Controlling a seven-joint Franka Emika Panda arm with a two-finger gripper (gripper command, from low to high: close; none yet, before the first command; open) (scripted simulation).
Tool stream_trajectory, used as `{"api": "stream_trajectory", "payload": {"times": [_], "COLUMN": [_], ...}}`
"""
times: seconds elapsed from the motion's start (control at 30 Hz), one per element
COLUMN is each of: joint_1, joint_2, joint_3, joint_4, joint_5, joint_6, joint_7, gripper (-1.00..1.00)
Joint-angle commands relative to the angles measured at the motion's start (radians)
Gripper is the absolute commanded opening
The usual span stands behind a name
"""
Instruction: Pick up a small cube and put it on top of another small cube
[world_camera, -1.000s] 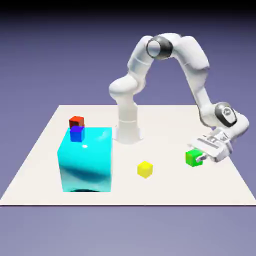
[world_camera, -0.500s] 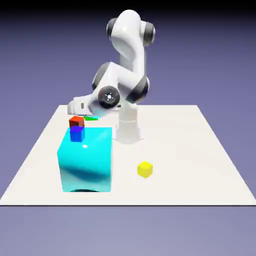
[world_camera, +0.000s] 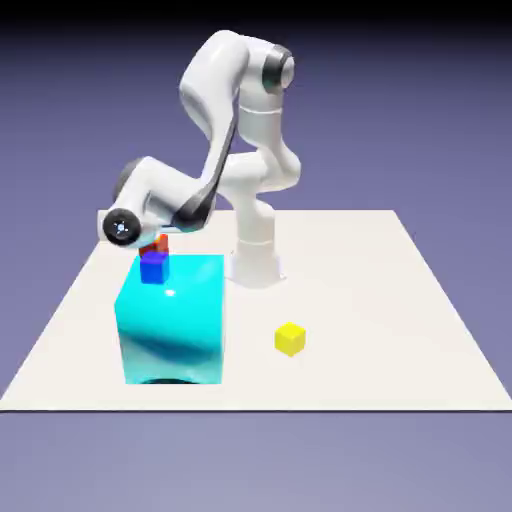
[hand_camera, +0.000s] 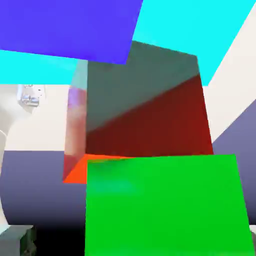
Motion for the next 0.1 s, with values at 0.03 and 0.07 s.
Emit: {"api": "stream_trajectory", "payload": {"times": [0.03, 0.07], "joint_1": [0.0, 0.0], "joint_2": [0.031, 0.036], "joint_3": [0.006, 0.007], "joint_4": [0.072, 0.085], "joint_5": [0.013, 0.015], "joint_6": [-0.045, -0.053], "joint_7": [-0.026, -0.03], "gripper": [1.0, 1.0]}}
